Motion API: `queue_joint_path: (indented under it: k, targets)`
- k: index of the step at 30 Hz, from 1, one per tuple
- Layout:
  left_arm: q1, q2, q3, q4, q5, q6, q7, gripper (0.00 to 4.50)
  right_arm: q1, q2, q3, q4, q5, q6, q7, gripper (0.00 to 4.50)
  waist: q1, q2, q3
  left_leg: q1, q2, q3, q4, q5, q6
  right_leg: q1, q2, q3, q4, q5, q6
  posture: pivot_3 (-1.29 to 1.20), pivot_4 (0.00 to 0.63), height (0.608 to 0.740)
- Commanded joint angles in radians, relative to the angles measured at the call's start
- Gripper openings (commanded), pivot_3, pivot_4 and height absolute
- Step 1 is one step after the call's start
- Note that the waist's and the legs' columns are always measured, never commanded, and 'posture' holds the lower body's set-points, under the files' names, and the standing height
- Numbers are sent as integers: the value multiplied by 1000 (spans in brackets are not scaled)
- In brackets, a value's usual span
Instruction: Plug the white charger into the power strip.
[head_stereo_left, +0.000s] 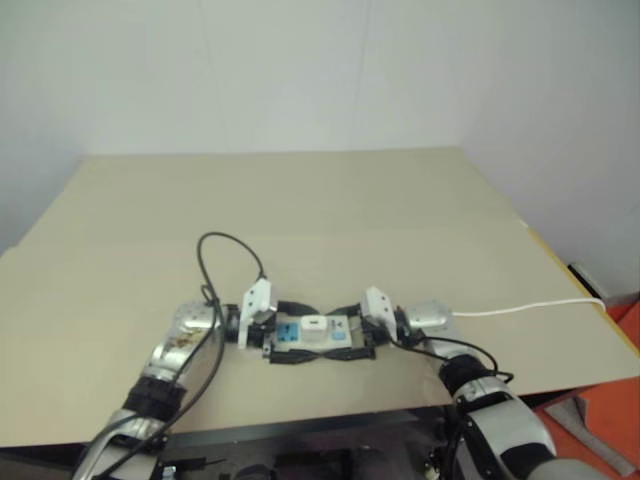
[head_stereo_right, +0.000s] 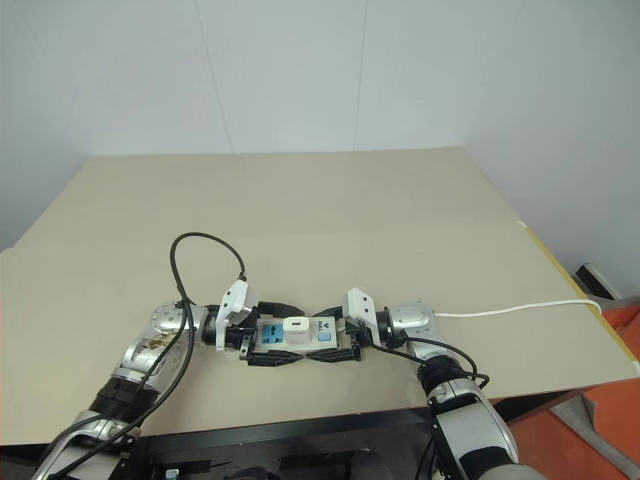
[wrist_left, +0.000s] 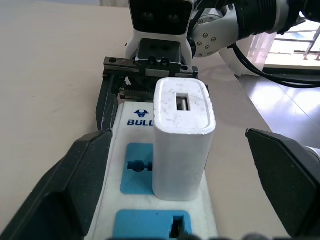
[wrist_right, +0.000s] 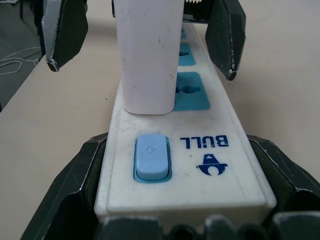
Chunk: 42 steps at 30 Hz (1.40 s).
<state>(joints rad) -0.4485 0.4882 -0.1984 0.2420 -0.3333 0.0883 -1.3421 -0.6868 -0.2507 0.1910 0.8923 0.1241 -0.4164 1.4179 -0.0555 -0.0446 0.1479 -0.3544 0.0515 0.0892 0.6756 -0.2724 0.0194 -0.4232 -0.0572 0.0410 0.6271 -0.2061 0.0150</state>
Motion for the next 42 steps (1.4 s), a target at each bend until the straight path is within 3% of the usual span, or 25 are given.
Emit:
queue_joint_path:
  k: [1,7,9,11,21,27,33,42]
  targets:
    - [-40,72,59,-47,-18,-5,-33,4482,18,-1,21,22,-36,-2,-6,3403,-1,0,0,0,0,0,0,0,0,0,0,0,0,0,0,0,150,740]
    - [-97,281,161,-93,-108,78,-175,4482,25,-3,15,12,-24,17,6,3403,-4,0,1,-2,0,0,0,0,0,-2,0,0,-1,-1,0,0,150,740]
    - [-102,318,187,-80,-110,56,-196,4500,26,-6,14,11,-21,24,13,4177,-4,0,1,-2,0,0,-1,0,0,-2,-1,0,-2,-1,0,0,150,740]
    - [-105,335,207,-69,-108,47,-194,4500,25,-10,12,7,-20,25,15,4456,0,0,1,-2,0,0,-1,0,0,-2,-1,-1,-2,-1,1,0,150,740]
    - [-112,320,207,-33,-93,6,-181,4500,91,-95,-21,-174,3,85,-20,4456,21,0,2,-7,-1,2,-1,0,0,-5,-2,-2,-2,-1,-1,0,150,740]
    - [-121,280,179,20,-65,-37,-187,4500,204,-250,-84,-471,78,208,-40,4456,52,1,3,-26,-2,7,3,-1,1,-20,-3,-5,-3,2,-3,0,150,740]
    - [-143,247,174,58,-46,-65,-200,4500,323,-412,-166,-699,155,314,-52,4456,51,1,4,-38,-2,7,4,-1,2,-33,-2,-5,-2,2,-3,0,150,740]
    - [-42,350,231,-35,-99,-3,-249,4500,487,-594,-367,-857,253,385,-96,4456,41,0,5,-38,-2,7,4,-1,2,-33,-2,-4,-2,1,-3,0,150,740]
